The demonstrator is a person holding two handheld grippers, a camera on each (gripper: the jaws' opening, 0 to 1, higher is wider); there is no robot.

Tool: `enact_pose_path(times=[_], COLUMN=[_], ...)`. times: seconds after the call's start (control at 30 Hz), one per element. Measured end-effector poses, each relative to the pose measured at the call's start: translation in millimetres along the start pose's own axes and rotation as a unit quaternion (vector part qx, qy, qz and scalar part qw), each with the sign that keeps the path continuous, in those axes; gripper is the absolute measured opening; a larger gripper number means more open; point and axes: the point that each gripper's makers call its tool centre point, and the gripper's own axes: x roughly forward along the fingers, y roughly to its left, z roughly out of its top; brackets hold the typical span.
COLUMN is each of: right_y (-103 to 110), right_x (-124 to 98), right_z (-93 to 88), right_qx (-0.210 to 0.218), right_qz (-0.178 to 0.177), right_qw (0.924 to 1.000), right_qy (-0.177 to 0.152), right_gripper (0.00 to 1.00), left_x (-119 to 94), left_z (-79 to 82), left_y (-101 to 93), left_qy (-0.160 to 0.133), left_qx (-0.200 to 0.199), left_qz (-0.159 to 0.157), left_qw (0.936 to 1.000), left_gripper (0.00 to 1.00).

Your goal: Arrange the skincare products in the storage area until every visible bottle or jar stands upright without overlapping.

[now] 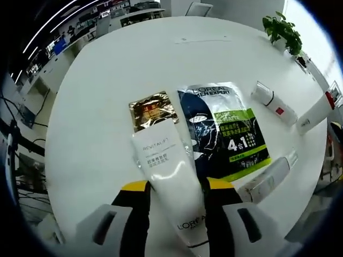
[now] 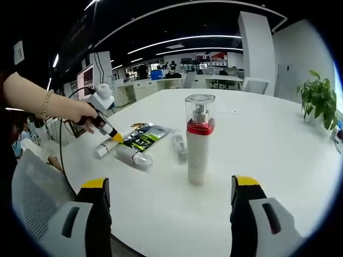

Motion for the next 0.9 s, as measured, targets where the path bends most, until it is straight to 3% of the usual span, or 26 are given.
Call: enact_pose_path(times=[0.4,0.67,0.9], right_y=[1,0,-3], right_x=[0,-1,-6], right_z=[1.1,3.6,9.8], right_qx=[-0.006,-0.009,-0.003], right_qz=[-0.001,-0.004,-0.012], right_qw=[1.0,0.9999,0.9998], right_qy=[0.0,-0.005,-0.017], right_gripper=[0.92,0.92,0.92], left_x=[-4,-13,-32], left_z=[-4.2,-5.6,-1.3], left_y=[4.5,6.2,4.9], left_qy=[-0.017,-0.04,-0.088], left_qx=[-0.092,-0.108,-0.105], left_qz=[-0.028,-0.034,-0.042], left_qw=[0.9952,0.9928,0.9896], left_gripper=[0.31,0.3,0.3])
